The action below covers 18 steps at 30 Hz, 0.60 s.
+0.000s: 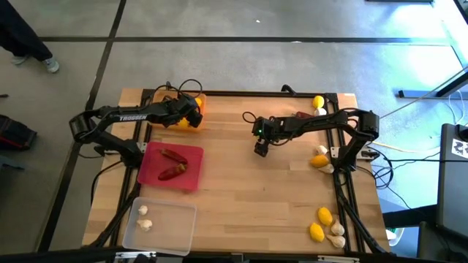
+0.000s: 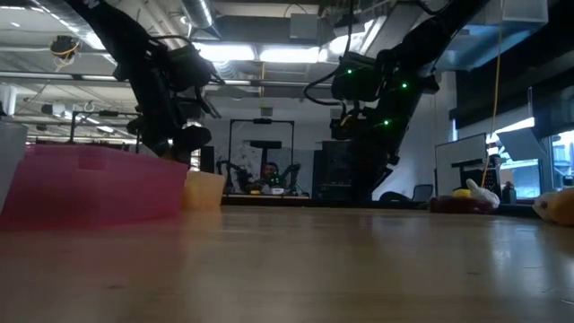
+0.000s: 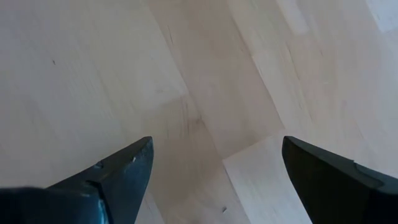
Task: Sort produce into baskets
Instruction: Put the lemon into the yellow bin
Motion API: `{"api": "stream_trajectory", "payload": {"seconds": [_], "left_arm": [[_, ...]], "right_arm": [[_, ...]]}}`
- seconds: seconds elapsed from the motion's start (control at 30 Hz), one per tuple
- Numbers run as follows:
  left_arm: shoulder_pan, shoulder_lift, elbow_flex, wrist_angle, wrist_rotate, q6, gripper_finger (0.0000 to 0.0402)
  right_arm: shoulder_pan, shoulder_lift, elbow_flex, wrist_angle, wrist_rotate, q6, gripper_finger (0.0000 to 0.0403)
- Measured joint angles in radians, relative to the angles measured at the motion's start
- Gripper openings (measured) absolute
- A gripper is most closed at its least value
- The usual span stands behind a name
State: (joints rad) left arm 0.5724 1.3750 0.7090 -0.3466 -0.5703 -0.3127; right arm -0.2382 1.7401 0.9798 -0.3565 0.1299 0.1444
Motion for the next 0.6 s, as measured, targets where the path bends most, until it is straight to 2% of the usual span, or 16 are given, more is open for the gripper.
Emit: {"api": "stream_trajectory", "payload": {"seconds": [0.3, 0.6], "left_arm": [[0.0, 0.0, 0.0, 0.0, 0.017, 0.064, 0.0235], [0.0, 0.0, 0.0, 0.023, 0.017, 0.053, 0.0235]], "right_arm": [[0.0, 0.0, 0.0, 0.012, 0.0, -0.013, 0.0349], [0.0, -0.001, 0.0, 0.012, -0.008, -0.013, 0.0349]]}}
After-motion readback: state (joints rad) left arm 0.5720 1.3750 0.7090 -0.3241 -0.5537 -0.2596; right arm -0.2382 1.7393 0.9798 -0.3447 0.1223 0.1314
